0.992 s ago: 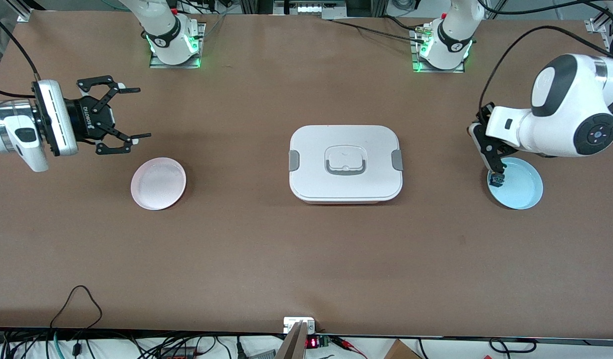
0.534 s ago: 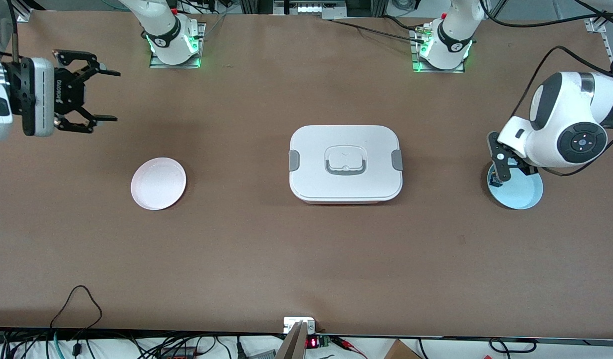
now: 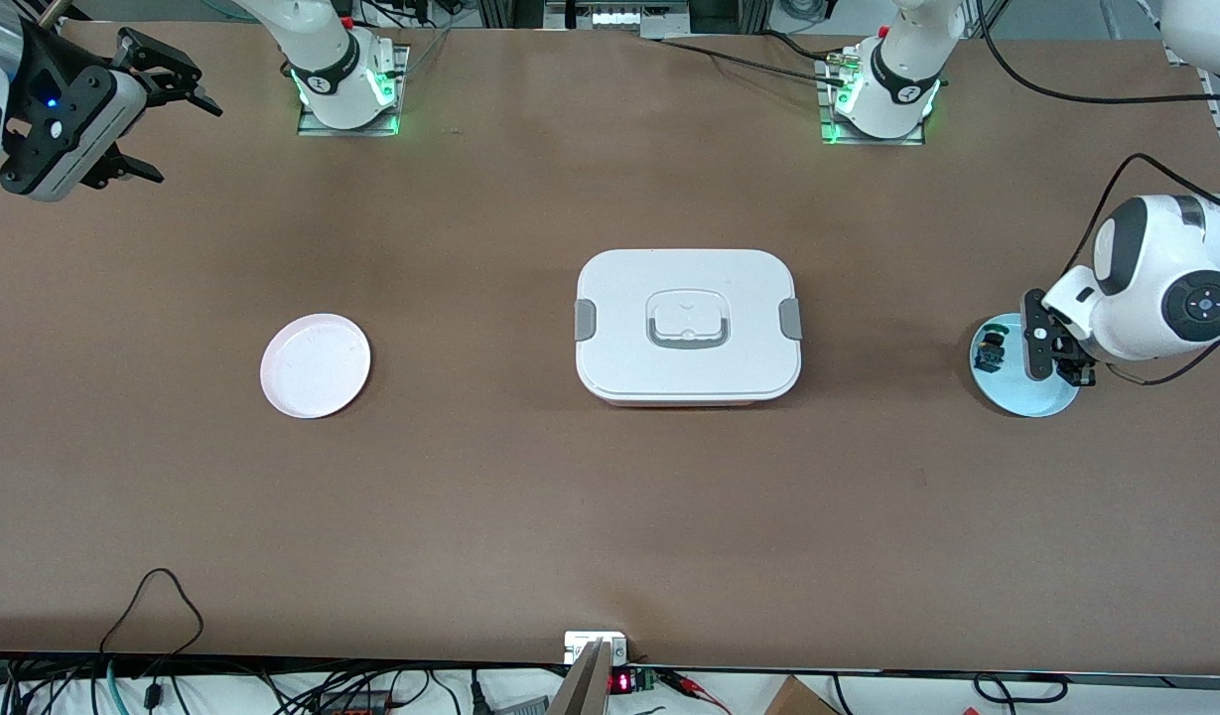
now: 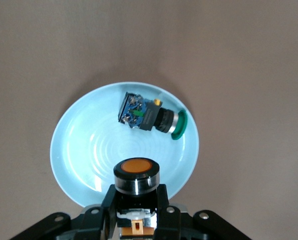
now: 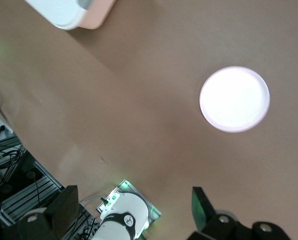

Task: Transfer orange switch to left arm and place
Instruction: 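Lower the switch onto the blue plate with the left gripper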

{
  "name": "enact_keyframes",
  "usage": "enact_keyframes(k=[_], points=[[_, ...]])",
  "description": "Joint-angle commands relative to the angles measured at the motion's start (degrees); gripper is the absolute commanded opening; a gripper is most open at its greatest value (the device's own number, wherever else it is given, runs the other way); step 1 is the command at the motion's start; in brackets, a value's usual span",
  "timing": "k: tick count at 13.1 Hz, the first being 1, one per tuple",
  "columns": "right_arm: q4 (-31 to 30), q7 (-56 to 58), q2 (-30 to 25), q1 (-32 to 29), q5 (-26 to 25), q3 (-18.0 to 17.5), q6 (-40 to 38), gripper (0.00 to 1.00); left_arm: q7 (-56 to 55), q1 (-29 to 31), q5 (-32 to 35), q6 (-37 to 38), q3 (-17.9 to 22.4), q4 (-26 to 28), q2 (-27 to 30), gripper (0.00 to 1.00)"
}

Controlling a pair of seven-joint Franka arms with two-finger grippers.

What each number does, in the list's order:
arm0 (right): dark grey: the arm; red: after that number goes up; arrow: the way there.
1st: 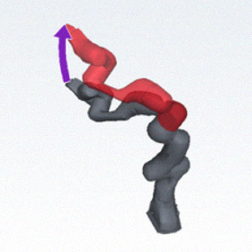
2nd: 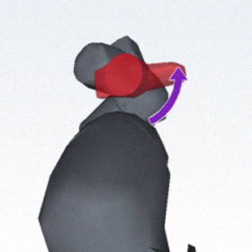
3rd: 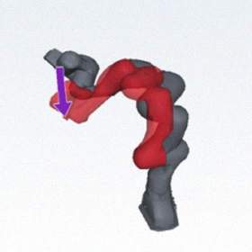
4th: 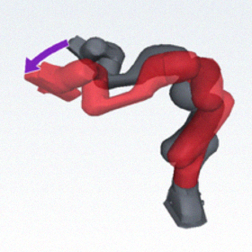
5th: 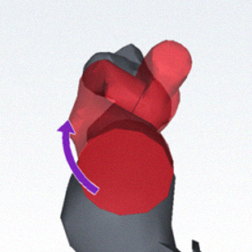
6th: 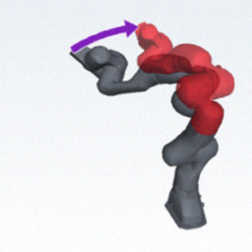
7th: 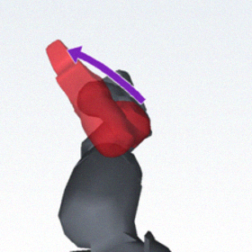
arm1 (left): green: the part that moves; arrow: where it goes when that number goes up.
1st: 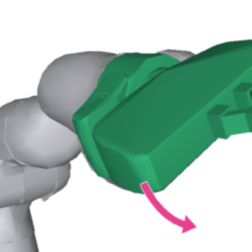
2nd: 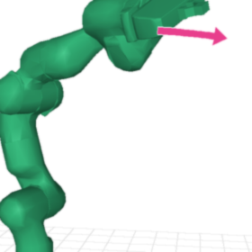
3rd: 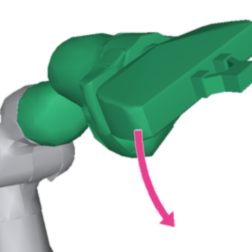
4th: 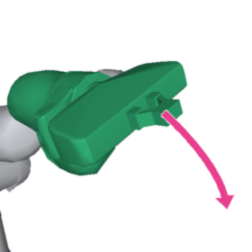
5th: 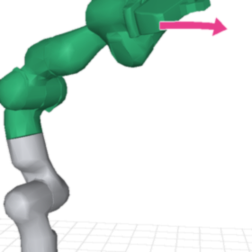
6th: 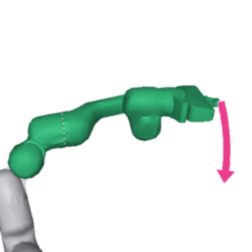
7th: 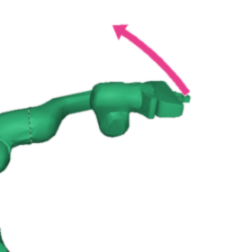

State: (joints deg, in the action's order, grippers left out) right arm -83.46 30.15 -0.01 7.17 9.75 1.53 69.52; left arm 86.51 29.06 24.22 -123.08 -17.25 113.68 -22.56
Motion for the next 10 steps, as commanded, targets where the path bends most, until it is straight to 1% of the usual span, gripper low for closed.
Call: enact_keyframes(k=[1,2,5,6,8,10], points=[[-3.1,-2.5,-1.1,0.1,-3.9,0.3,3.0,1.00,2.3,2.2,1.3,-2.6,-0.8,-0.4,-2.5,0.10],[-4.2,-3.2,-1.7,0.1,-5.0,0.3,4.0,1.00,2.3,2.6,1.3,-3.6,-0.8,-0.3,-3.5,0.11],[-10.3,-9.9,-4.5,0.4,-7.0,0.2,8.1,1.00,2.3,4.6,1.5,-7.5,-0.6,-0.1,-6.6,0.11],[-12.3,-10.6,-4.8,0.5,-7.8,0.1,10.2,1.00,2.3,4.8,3.3,-8.4,-0.6,-0.1,-6.9,0.12],[-15.1,-10.6,-4.8,0.6,-8.9,-0.1,13.2,1.00,2.0,4.8,4.0,-8.7,-0.7,-0.3,-6.8,0.14],[-16.5,-10.6,-4.6,0.7,-12.3,-2.3,16.9,1.00,1.8,4.8,4.0,-8.8,-0.6,-0.3,-7.2,0.17]])
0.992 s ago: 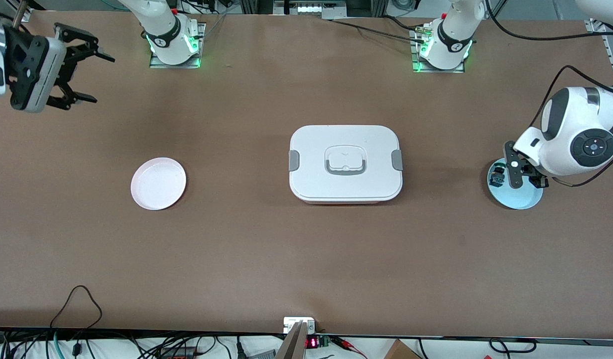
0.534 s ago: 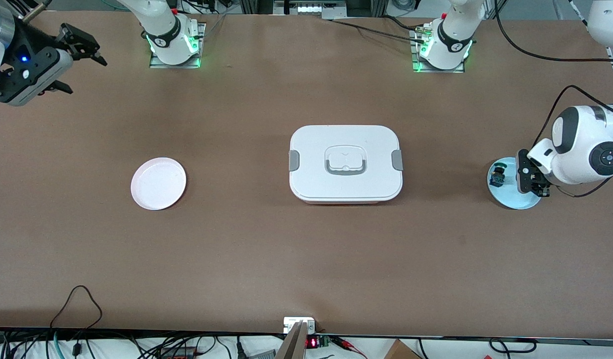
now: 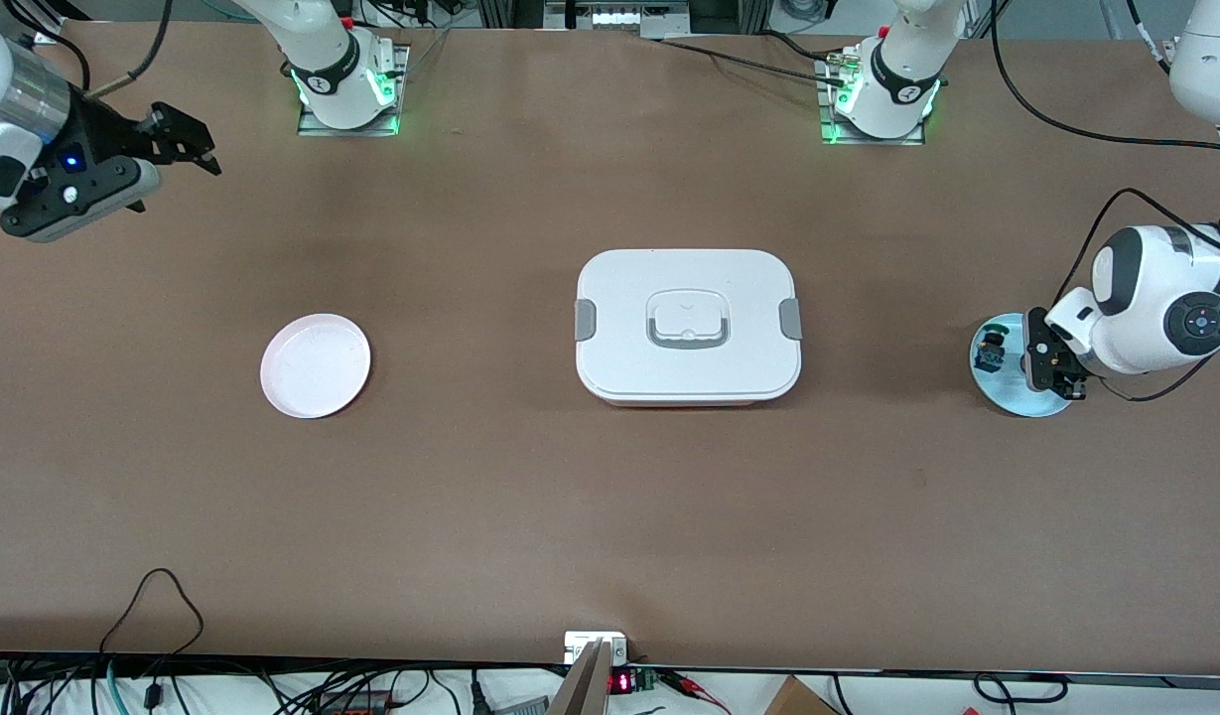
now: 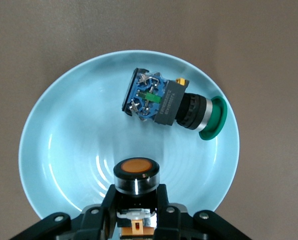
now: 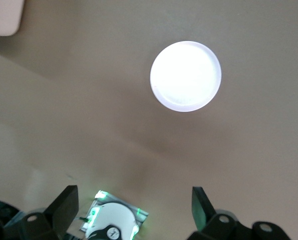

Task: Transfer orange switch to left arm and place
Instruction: 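Lower the switch onto the blue plate with the left gripper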

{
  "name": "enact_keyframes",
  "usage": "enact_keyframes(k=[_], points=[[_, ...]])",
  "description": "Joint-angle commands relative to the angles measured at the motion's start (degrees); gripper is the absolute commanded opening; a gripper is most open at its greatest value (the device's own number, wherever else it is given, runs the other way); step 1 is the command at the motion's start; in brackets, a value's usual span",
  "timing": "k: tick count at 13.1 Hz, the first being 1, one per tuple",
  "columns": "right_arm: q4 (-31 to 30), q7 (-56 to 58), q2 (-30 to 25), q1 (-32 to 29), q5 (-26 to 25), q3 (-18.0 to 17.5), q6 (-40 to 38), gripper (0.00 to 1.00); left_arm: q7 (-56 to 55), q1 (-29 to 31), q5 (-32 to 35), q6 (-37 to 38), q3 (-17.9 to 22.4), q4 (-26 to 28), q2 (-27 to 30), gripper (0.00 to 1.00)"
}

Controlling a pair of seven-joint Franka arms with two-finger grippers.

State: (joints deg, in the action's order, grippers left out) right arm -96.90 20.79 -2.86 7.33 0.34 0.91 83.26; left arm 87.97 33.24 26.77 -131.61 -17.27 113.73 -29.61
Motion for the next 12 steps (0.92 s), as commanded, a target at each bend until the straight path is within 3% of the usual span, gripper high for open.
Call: enact_keyframes(k=[1,2,3,4,8,12], points=[[-3.5,-1.3,-1.8,0.6,-3.6,-1.9,4.3,1.00,0.4,0.6,1.4,-0.2,-0.6,-0.4,-0.4,0.22],[-3.6,-1.6,-1.6,0.5,-4.1,-1.9,5.7,1.00,0.3,0.6,1.4,-0.1,-0.6,-0.4,-0.5,0.33],[-3.7,-3.5,-1.5,0.3,-4.0,-1.9,6.3,1.00,0.3,0.6,1.4,0.3,-0.7,-0.5,-0.4,0.57],[-3.9,-5.9,-1.4,0.1,-4.0,-1.9,7.1,1.00,0.4,0.6,1.4,0.6,-0.7,-0.5,-0.2,0.96],[-3.4,-18.3,-1.3,-0.2,-3.7,-1.3,12.1,1.00,0.2,0.1,1.4,6.2,-1.5,-2.5,1.8,1.00],[-2.7,-23.2,0.2,0.2,-3.7,-1.4,17.5,1.00,-10.4,-0.1,0.4,27.0,-8.2,-11.8,3.2,1.00]])
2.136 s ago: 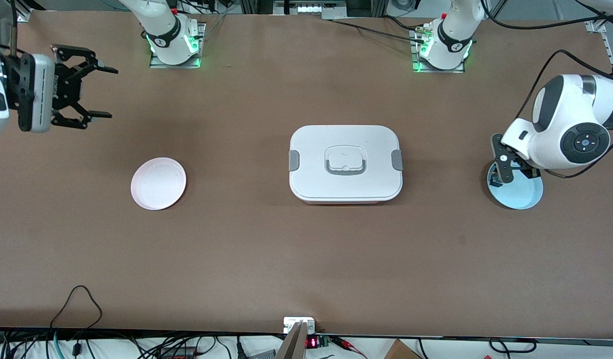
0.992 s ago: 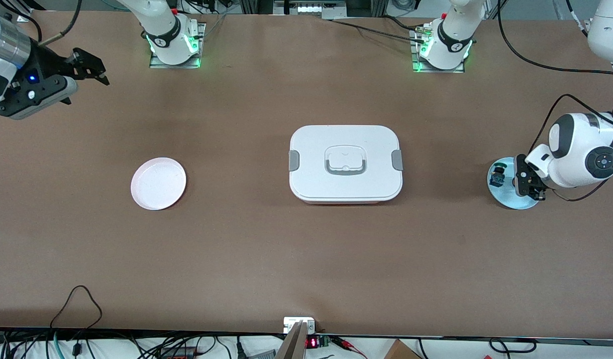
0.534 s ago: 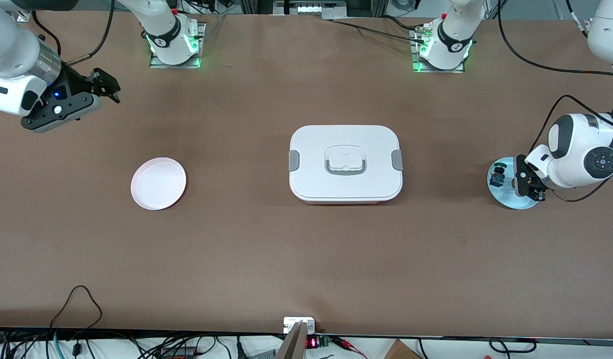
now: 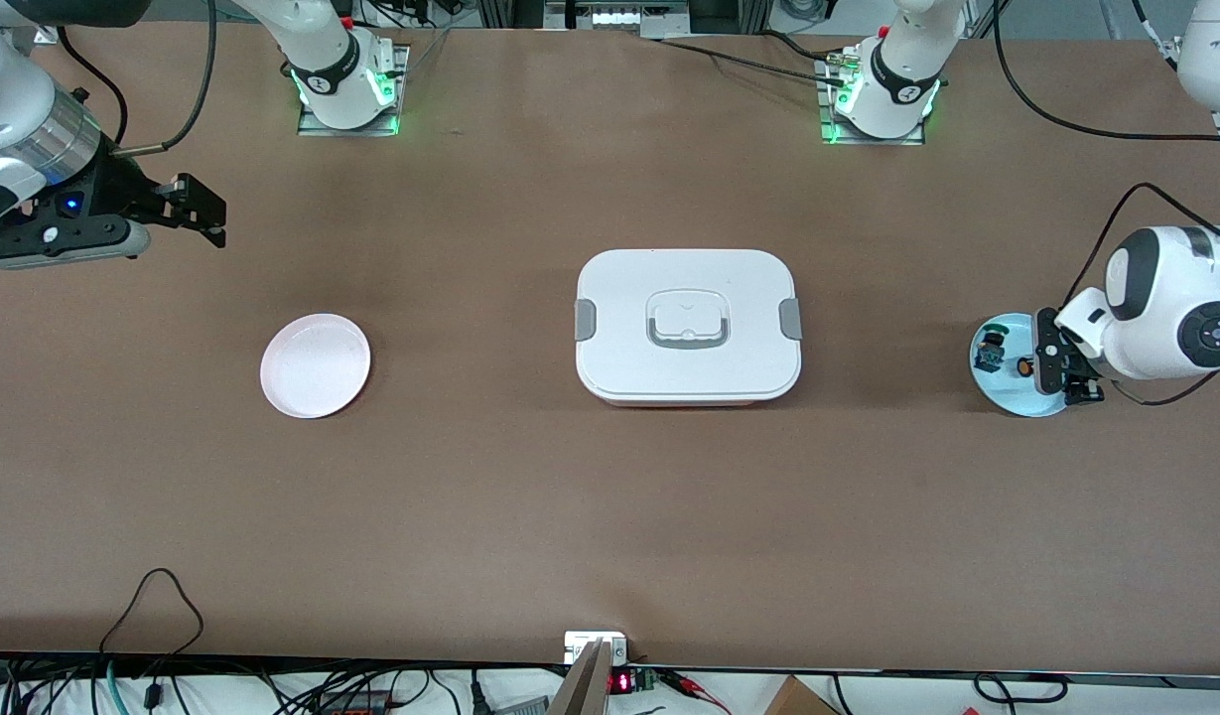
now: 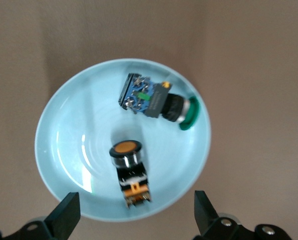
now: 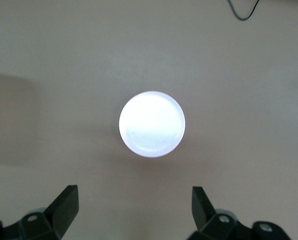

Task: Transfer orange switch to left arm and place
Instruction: 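Lower the switch onto the blue plate with the left gripper, then open the left gripper and raise it away from the plate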

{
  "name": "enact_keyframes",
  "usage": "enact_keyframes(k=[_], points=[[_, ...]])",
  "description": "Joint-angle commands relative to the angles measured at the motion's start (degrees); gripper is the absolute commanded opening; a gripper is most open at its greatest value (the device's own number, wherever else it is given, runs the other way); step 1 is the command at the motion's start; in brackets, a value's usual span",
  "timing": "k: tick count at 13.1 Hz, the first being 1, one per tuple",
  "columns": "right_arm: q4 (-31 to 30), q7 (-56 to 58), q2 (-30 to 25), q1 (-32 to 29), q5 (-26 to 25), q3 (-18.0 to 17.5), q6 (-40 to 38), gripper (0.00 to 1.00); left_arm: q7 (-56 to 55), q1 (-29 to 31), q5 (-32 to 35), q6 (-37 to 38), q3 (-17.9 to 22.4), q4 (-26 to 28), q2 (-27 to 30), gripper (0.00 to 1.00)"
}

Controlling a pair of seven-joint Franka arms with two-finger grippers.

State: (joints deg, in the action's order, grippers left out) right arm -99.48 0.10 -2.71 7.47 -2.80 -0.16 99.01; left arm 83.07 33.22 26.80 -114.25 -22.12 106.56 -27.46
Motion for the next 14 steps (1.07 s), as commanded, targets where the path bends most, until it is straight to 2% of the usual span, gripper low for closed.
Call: enact_keyframes(k=[1,5,6,9,11,12,14], points=[[0.5,-2.7,0.9,0.0,0.0,-0.5,2.8,1.00,-9.4,-0.1,0.4,14.1,-5.8,-7.0,1.2,1.00],[3.3,-1.2,2.1,1.1,-0.5,-0.8,2.7,1.00,-27.5,-0.1,-1.7,31.8,-15.0,-18.1,1.4,1.00],[4.5,-1.2,3.1,0.9,-0.1,-0.6,2.1,1.00,-32.7,-0.1,-3.9,34.7,-16.4,-20.1,1.4,1.00],[5.1,-1.4,4.0,0.7,0.1,-0.3,0.9,1.00,-48.5,-0.4,-10.1,42.7,-17.3,-27.9,1.8,1.00],[5.1,-1.5,4.0,0.6,0.6,-0.1,0.7,1.00,-61.5,-3.5,-12.5,42.6,-15.9,-27.9,6.8,1.00],[5.0,-1.6,4.0,0.3,1.9,0.0,0.5,1.00,-69.3,-7.3,-14.4,42.2,-12.5,-27.3,10.3,1.00],[5.1,-1.8,4.0,-1.3,4.5,0.0,-0.7,1.00,-82.5,-15.7,-20.9,39.9,-2.3,-25.6,15.0,1.00]])
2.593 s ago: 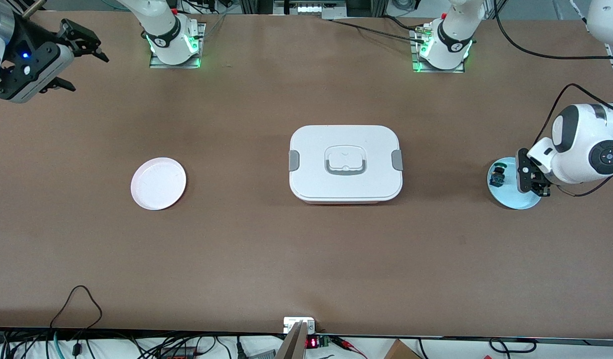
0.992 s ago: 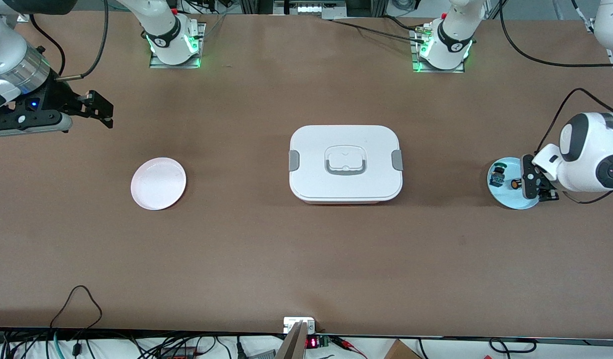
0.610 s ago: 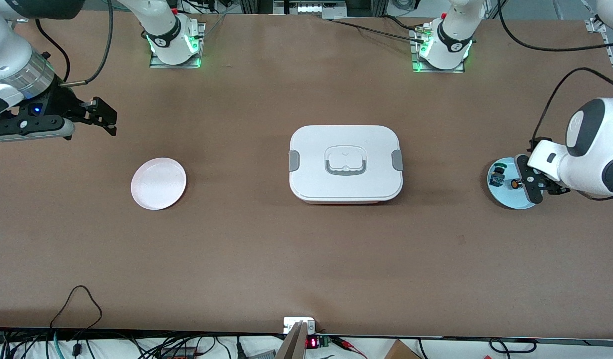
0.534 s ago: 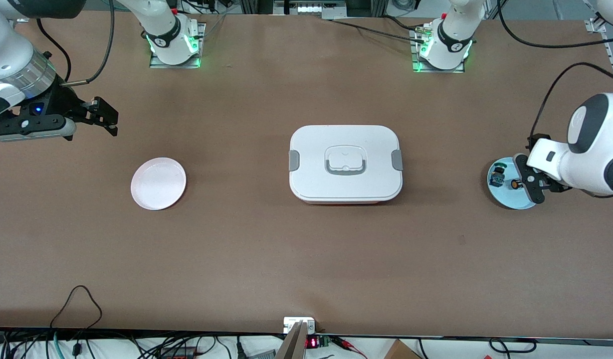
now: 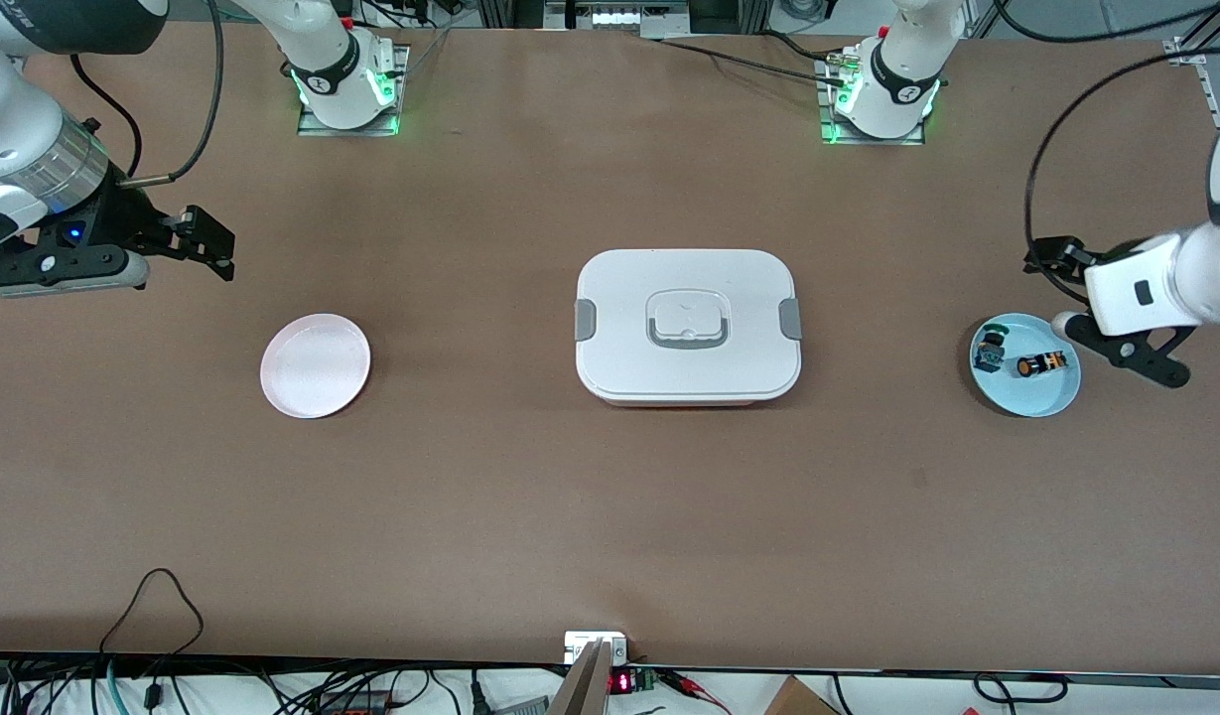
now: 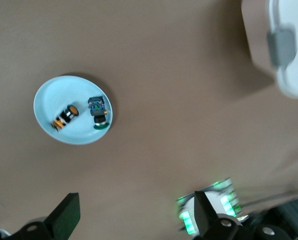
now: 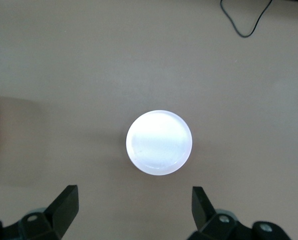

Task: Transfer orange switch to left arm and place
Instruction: 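Open the left gripper and raise it away from the plate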

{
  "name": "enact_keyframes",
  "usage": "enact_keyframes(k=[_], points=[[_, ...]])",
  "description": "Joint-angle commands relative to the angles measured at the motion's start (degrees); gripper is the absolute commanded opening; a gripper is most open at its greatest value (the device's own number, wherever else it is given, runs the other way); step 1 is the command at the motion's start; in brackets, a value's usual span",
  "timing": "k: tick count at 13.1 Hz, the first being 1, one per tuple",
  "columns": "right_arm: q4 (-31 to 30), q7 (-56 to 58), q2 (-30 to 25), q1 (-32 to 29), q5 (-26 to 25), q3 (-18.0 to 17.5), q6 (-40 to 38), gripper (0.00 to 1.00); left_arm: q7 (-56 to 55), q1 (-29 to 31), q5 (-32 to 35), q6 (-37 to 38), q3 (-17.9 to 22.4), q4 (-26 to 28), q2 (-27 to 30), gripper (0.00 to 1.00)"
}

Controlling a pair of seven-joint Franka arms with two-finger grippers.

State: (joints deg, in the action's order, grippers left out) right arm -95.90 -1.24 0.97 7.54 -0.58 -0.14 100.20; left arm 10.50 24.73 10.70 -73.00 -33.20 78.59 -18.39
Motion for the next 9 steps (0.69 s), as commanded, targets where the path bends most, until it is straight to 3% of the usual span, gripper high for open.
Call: enact_keyframes(k=[1,4,5,9], points=[[1.4,-0.4,0.4,-1.6,2.3,0.0,-2.0,1.00,-15.1,-11.8,-7.9,-5.5,14.8,5.5,9.1,1.00],[1.4,-0.1,0.4,-1.4,2.3,0.1,-2.0,1.00,-18.9,-22.9,-9.8,-16.6,28.2,15.6,17.0,1.00],[1.5,0.1,0.4,-1.3,2.0,0.0,-2.0,1.00,-18.9,-25.3,-10.0,-18.6,30.9,18.0,19.3,1.00],[1.5,0.2,0.4,-1.2,1.6,0.0,-2.0,1.00,-20.0,-27.0,-9.9,-22.4,31.4,23.2,23.5,1.00]])
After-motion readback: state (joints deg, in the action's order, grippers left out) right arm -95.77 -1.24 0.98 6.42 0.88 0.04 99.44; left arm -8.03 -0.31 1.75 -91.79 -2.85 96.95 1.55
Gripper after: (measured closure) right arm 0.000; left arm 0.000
